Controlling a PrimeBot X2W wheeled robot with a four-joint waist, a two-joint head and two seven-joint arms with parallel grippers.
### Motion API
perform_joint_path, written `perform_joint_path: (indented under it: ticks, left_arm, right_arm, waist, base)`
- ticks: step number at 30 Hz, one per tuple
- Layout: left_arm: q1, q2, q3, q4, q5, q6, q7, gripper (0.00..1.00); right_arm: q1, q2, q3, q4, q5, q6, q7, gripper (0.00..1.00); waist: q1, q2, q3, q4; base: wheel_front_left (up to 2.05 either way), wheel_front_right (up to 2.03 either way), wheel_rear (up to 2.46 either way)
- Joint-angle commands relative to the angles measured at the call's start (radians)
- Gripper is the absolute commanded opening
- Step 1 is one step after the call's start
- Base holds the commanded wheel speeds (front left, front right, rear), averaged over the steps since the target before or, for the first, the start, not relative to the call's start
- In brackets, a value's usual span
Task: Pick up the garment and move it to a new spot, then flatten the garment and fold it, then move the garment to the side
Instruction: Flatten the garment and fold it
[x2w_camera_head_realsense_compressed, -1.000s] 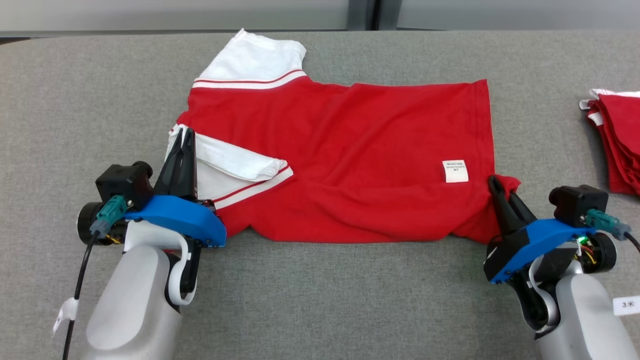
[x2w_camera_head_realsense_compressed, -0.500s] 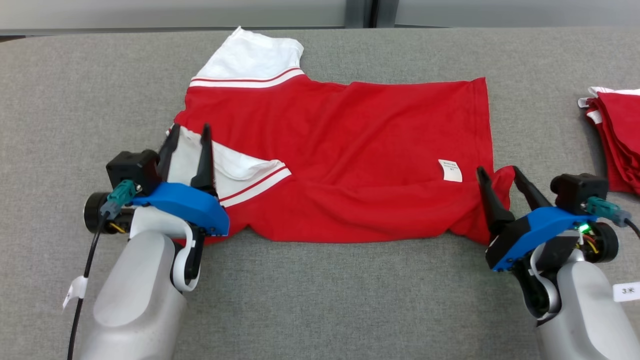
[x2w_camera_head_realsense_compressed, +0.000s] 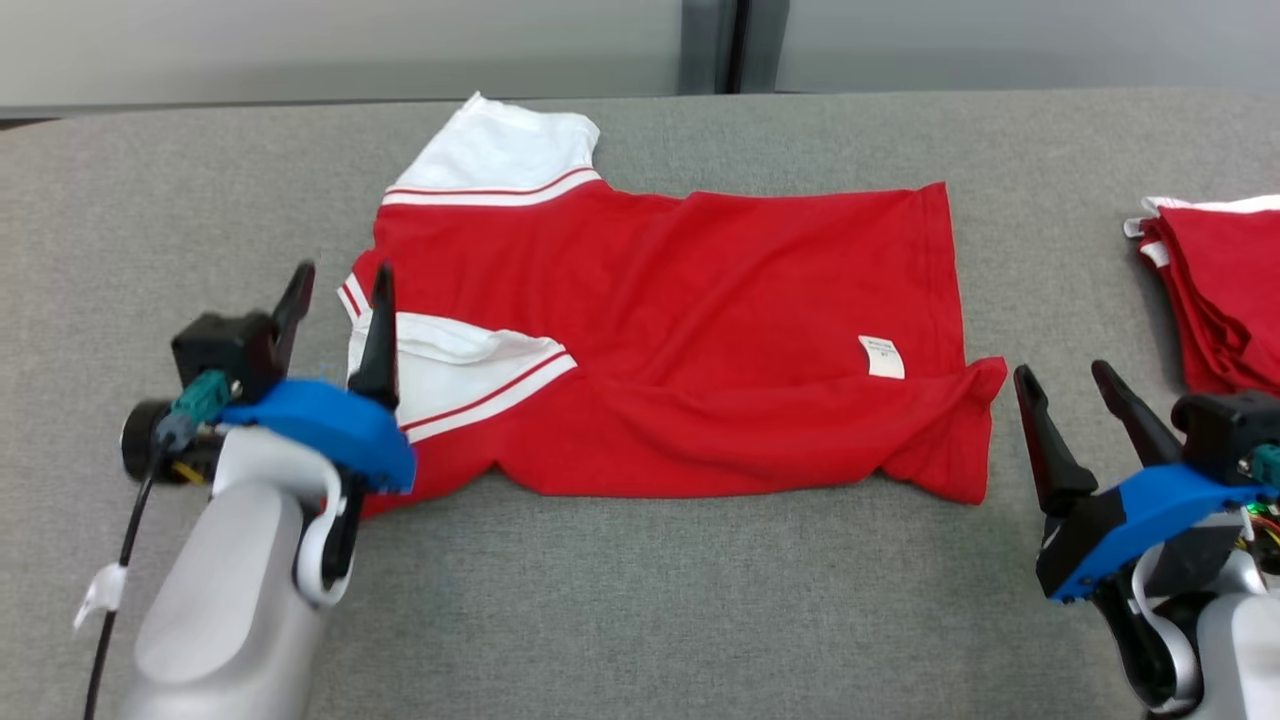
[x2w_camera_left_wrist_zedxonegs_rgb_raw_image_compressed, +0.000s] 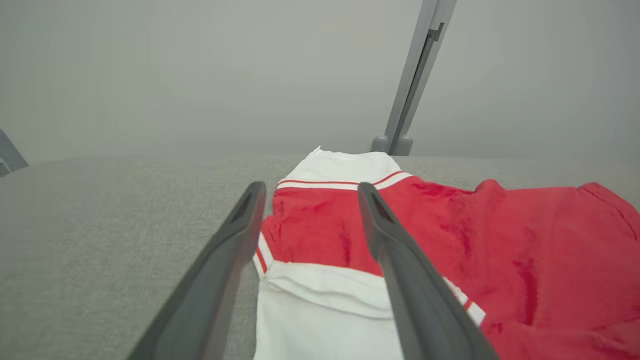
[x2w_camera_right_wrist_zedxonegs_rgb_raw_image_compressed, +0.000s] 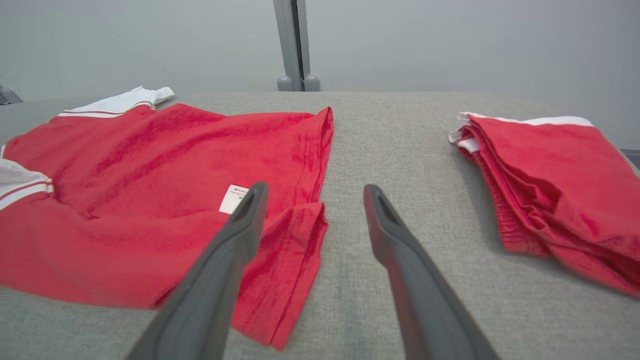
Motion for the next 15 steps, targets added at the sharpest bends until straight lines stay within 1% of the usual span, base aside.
perform_joint_path:
  ticks: [1, 4, 8, 11, 15]
  left_arm:
    - [0.041, 0.023, 0.010, -0.024, -0.009, 0.012, 0.031, 1.00]
    - [0.107, 0.051, 0.020, -0.074, -0.032, 0.027, 0.105, 1.00]
    - [0.209, 0.082, 0.042, -0.156, -0.085, 0.050, 0.249, 1.00]
    - [0.276, 0.083, 0.061, -0.227, -0.145, 0.071, 0.354, 1.00]
    - [0.331, 0.065, 0.086, -0.278, -0.206, 0.111, 0.444, 1.00]
  right_arm:
    - [0.033, -0.003, 0.001, -0.040, -0.002, 0.000, 0.025, 1.00]
    - [0.072, -0.009, 0.004, -0.092, -0.003, 0.000, 0.067, 1.00]
    - [0.110, -0.011, 0.004, -0.136, -0.003, 0.000, 0.105, 1.00]
    - [0.125, -0.007, 0.003, -0.151, 0.002, 0.000, 0.121, 1.00]
    - [0.131, -0.001, 0.010, -0.148, 0.010, 0.000, 0.131, 1.00]
  waist:
    - [0.0000, -0.0002, -0.015, 0.001]
    - [0.0000, -0.0002, -0.035, 0.009]
    - [0.0000, -0.0002, -0.054, 0.019]
    - [0.0000, -0.0002, -0.058, 0.024]
    - [0.0000, -0.0002, -0.052, 0.024]
  base:
    - [0.00, 0.00, 0.00]
    - [0.00, 0.00, 0.00]
    - [0.00, 0.00, 0.00]
    - [0.00, 0.00, 0.00]
    - [0.00, 0.00, 0.00]
